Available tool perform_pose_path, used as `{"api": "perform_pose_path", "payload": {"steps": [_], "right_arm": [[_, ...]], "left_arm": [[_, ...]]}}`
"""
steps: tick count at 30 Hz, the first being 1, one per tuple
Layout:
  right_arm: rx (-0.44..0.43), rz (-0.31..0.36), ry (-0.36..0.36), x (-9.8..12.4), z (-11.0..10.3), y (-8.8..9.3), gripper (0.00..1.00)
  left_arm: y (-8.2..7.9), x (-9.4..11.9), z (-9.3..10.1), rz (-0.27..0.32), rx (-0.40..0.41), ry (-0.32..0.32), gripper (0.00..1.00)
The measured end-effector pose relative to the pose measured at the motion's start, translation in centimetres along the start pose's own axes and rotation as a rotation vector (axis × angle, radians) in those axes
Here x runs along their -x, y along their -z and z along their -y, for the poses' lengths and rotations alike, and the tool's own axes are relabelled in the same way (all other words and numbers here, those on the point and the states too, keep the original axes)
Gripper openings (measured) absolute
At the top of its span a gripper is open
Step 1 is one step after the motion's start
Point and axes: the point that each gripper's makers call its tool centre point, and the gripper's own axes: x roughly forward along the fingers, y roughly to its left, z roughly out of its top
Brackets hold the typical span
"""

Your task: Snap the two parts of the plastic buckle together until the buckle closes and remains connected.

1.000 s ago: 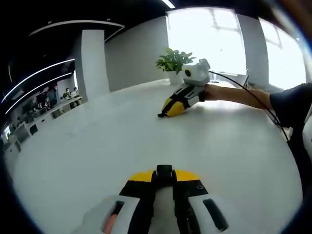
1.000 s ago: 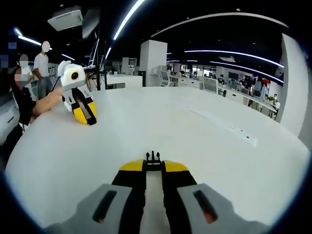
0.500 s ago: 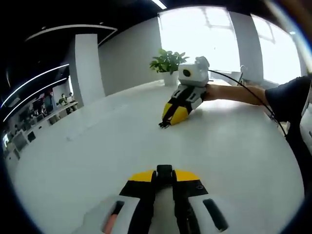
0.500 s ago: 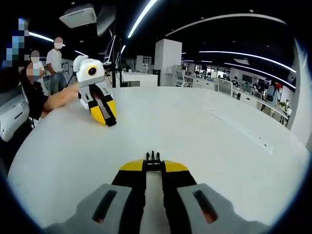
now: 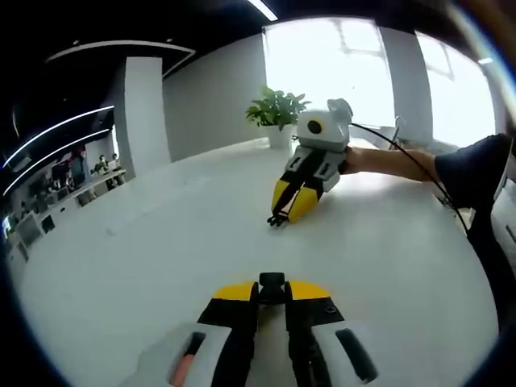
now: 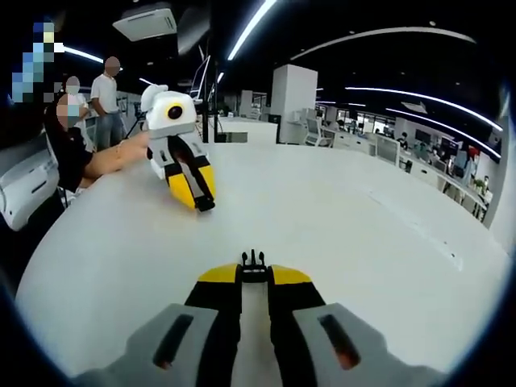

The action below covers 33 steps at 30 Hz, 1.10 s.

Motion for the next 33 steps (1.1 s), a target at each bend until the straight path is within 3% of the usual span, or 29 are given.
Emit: {"api": "perform_pose_path", "payload": {"steps": [33], "right_arm": [[0.053,0.008,-0.148,-2.5,-4.4,-2.0,0.12]], "left_arm": [[0.2,-0.5,2.0,-0.025,-0.053,0.051,0.12]]}}
